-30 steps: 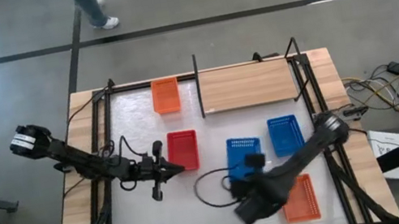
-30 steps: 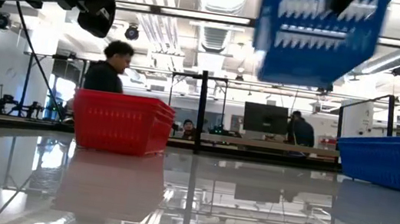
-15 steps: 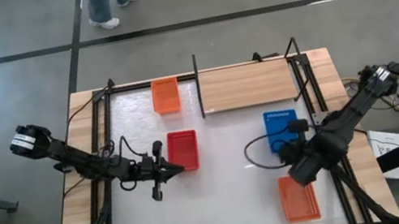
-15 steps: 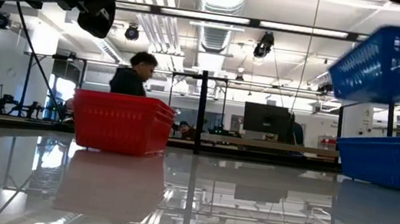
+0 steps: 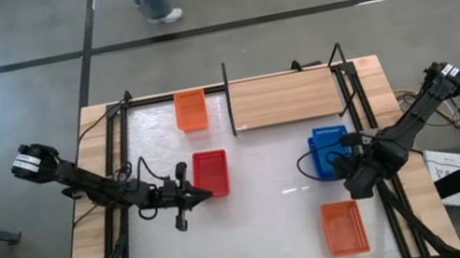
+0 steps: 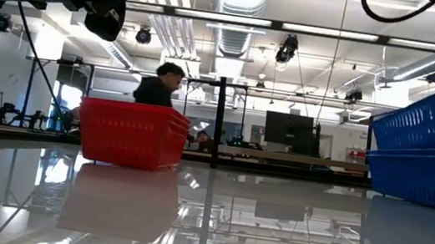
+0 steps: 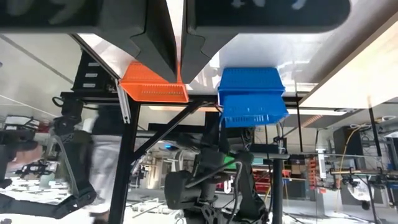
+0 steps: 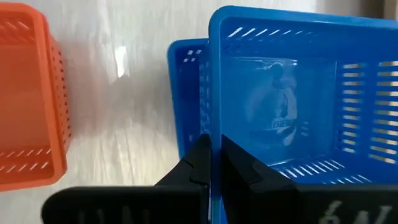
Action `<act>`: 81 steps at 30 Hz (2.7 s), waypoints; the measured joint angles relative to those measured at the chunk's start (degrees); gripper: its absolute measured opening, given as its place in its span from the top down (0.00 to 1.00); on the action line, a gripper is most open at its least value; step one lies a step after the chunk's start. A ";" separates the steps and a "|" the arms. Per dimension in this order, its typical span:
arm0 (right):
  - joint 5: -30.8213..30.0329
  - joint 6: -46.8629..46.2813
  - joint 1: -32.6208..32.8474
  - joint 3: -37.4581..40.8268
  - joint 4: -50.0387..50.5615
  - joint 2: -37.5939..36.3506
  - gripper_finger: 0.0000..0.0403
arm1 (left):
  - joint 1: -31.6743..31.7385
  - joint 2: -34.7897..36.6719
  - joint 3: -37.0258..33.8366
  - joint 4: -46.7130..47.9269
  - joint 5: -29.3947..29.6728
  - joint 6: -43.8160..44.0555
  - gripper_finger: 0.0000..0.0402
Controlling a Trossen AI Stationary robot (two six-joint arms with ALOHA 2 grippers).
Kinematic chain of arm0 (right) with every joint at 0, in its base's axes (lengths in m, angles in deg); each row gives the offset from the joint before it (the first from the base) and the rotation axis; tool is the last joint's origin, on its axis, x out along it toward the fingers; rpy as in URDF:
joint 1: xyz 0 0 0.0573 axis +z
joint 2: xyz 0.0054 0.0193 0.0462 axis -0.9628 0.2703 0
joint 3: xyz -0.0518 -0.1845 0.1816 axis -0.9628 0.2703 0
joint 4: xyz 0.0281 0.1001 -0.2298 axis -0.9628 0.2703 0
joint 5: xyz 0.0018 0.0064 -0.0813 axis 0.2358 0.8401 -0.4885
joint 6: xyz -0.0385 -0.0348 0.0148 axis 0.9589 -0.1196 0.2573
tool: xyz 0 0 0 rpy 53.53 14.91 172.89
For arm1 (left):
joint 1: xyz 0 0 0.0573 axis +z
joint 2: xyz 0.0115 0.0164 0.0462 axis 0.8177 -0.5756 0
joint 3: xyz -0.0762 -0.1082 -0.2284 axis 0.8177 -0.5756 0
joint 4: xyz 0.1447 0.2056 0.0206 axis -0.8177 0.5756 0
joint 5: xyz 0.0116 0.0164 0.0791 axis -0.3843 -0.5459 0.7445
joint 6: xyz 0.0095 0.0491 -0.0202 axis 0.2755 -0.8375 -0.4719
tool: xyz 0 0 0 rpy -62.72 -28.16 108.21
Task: Stack baskets on shelf by color
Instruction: Stack the left blue basket on top of the right stacked blue baskets, then stack the top orange basket on top of the bottom stacked orange baskets
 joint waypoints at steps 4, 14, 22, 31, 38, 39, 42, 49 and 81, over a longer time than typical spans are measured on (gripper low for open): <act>0.07 1.21 0.00 1.67 -2.56 -0.07 0.98 | 0.02 0.00 0.00 0.01 0.04 -0.68 0.99; 1.51 1.95 -0.02 1.98 -4.08 2.90 0.94 | 0.02 -0.47 0.02 -0.01 0.04 -0.99 0.99; 1.53 0.38 -0.02 1.60 -3.86 6.58 0.77 | 0.02 -0.70 0.02 0.02 0.06 -0.97 0.99; -1.54 -2.42 -0.01 -3.22 -4.74 4.35 0.66 | 0.07 -0.70 0.22 0.01 6.17 -0.78 0.99; -7.69 4.87 -0.03 3.70 -27.56 -1.79 0.79 | 3.50 1.79 0.23 5.23 12.92 2.71 0.99; -8.20 6.50 -0.04 5.38 -31.50 -2.43 0.83 | 4.79 2.80 0.40 7.94 12.91 3.75 0.99; -10.41 10.54 -0.02 10.33 -43.42 -3.53 0.95 | 10.26 6.91 1.43 19.53 10.78 7.54 0.99; -16.57 23.54 -0.15 20.67 -72.39 -2.12 0.97 | 25.90 13.64 8.18 48.38 -1.08 10.84 0.99; -18.51 33.40 -0.13 25.12 -87.64 0.78 0.97 | 49.93 -13.45 27.08 66.68 2.79 -26.39 0.58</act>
